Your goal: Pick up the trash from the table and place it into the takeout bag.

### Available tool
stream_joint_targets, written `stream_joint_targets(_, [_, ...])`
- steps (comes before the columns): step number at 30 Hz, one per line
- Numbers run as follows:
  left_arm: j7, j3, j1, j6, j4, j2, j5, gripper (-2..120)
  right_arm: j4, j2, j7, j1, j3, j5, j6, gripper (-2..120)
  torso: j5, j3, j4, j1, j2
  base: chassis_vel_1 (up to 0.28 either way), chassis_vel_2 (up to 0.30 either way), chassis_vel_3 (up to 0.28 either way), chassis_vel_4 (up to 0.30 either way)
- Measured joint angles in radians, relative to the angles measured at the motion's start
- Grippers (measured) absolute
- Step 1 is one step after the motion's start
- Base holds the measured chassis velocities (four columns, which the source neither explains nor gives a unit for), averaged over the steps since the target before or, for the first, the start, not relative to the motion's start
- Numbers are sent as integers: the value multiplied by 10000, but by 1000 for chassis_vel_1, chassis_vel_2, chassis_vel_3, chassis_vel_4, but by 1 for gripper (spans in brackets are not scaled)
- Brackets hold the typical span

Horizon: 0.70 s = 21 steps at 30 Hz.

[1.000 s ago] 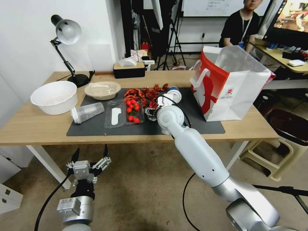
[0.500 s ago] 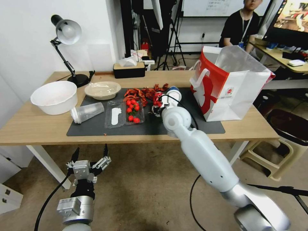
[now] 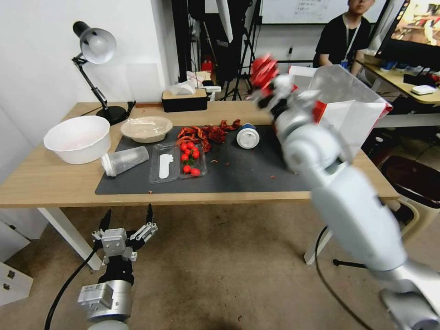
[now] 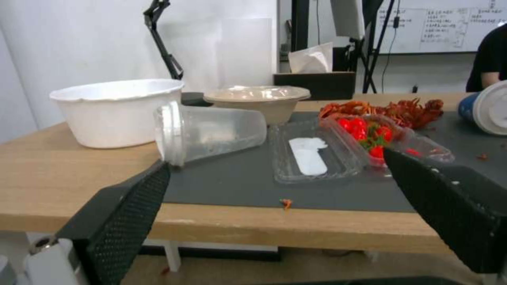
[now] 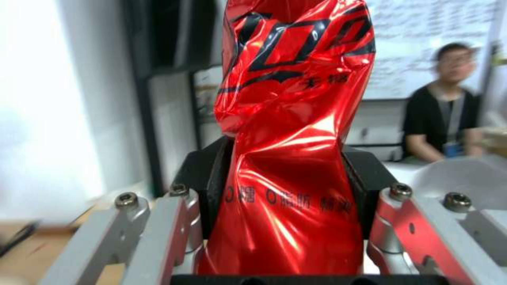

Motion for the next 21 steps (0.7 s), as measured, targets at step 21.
stream_joint_targets(21, [176, 19, 74, -135, 35, 27, 46, 100, -1586, -1252, 1113, 277, 584, 1597, -639, 68, -4, 0, 1, 0, 0, 0, 0, 0, 0])
